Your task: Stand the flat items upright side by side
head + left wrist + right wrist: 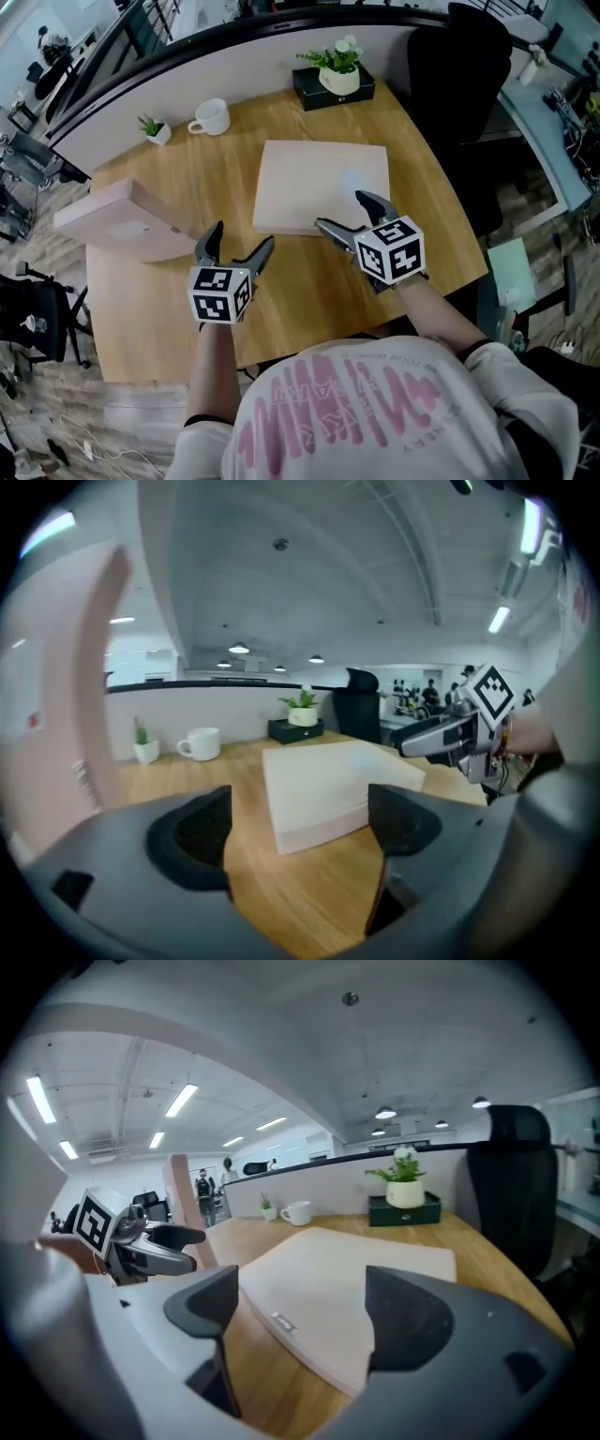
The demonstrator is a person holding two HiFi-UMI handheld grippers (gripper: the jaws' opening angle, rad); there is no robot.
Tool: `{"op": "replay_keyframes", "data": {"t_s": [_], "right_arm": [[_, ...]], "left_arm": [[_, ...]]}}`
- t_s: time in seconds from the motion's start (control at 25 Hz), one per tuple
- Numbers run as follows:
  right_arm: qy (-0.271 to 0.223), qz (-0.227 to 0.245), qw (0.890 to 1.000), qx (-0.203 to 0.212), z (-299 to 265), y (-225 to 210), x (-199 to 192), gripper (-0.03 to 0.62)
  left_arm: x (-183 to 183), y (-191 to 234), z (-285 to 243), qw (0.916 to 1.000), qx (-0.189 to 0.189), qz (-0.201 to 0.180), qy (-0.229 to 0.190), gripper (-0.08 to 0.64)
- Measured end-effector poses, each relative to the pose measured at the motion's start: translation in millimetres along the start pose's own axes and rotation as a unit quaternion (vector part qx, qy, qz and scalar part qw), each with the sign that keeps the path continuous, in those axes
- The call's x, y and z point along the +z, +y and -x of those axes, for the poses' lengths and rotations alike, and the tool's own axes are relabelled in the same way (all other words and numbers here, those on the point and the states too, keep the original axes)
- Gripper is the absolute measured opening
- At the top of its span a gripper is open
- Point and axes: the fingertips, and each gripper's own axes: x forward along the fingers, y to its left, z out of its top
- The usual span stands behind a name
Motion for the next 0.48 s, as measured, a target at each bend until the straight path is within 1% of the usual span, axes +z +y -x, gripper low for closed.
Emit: {"op": "replay_keyframes", "data": {"t_s": [0.08,0.12,0.2,0.24,0.28,0.36,0.4,0.48], "right_arm": [[-0.002,-0.045,0.998,-0.042,24,-40,-1,0.423],[-0.004,-0.075,0.995,-0.060,35,-57,-3,0.423],[-0.009,-0.145,0.985,-0.088,55,-84,-13,0.423],[-0.009,-0.179,0.979,-0.099,64,-95,-20,0.423],[-0.006,-0.208,0.972,-0.107,72,-104,-28,0.423],[0.014,-0.256,0.959,-0.119,83,-113,-48,0.425],[0.027,-0.275,0.953,-0.123,86,-115,-59,0.433],[0.055,-0.311,0.940,-0.127,92,-112,-79,0.447]], "left_arm": [[27,-28,-27,0.9981,-0.047,-0.040,0.004,0.459],[40,-38,-39,0.9961,-0.069,-0.055,0.005,0.454],[63,-48,-62,0.9902,-0.101,-0.096,0.014,0.419],[74,-50,-77,0.9854,-0.111,-0.126,0.023,0.407],[83,-51,-92,0.9787,-0.122,-0.161,0.036,0.407],[97,-52,-124,0.9601,-0.151,-0.225,0.070,0.407],[103,-53,-139,0.9501,-0.170,-0.245,0.090,0.407],[106,-57,-163,0.9309,-0.212,-0.266,0.133,0.407]]}}
